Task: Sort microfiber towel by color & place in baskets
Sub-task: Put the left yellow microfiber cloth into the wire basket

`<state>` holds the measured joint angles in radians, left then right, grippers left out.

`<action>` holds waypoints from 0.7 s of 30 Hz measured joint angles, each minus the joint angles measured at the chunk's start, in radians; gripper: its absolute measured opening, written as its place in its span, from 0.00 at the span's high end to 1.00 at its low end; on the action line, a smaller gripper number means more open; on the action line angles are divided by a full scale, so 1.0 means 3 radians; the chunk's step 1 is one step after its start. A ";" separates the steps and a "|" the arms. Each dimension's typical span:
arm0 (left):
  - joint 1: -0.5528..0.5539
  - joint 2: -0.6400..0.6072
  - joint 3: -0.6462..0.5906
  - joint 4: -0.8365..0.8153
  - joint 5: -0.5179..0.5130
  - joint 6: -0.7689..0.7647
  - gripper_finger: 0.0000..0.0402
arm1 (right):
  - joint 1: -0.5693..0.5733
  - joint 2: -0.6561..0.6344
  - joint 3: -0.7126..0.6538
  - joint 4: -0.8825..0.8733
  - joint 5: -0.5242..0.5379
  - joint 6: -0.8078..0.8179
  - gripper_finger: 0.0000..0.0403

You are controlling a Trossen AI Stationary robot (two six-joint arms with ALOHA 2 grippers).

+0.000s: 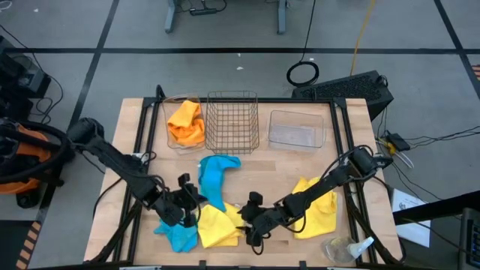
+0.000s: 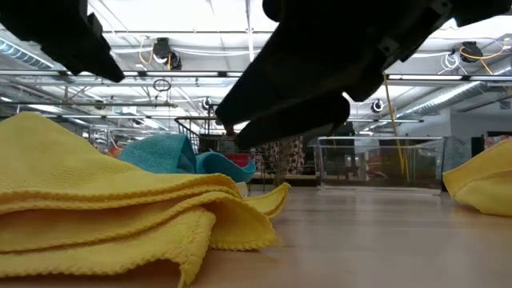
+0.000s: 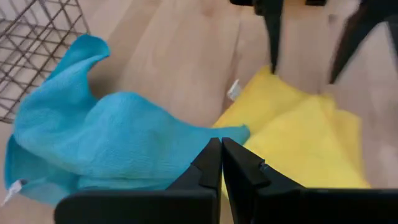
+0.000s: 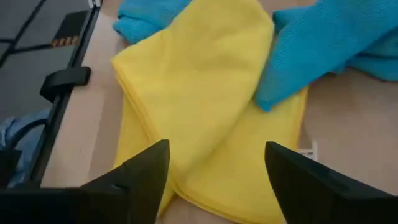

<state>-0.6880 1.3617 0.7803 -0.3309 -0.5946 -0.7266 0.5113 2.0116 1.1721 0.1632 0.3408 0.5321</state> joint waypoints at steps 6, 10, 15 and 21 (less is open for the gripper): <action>0.0023 0.0038 0.0000 0.0042 -0.0228 0.0022 0.95 | -0.0013 0.0331 -0.0002 0.0168 -0.0045 -0.0190 0.24; 0.0027 0.0037 0.0000 0.0052 -0.0387 0.0023 0.95 | -0.0040 0.0533 0.0008 0.0503 -0.0060 -0.0351 0.22; 0.0026 0.0037 0.0000 0.0056 -0.0417 0.0021 0.95 | -0.0073 0.0628 0.0013 0.0589 -0.0065 -0.0415 0.26; 0.0027 0.0037 0.0000 0.0065 -0.0419 0.0000 0.95 | -0.0077 0.0603 0.0014 0.0409 -0.0173 -0.0531 0.44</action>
<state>-0.6800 1.3727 0.7803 -0.3115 -0.7204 -0.7265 0.4881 2.1926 1.1762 0.2860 0.2889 0.3729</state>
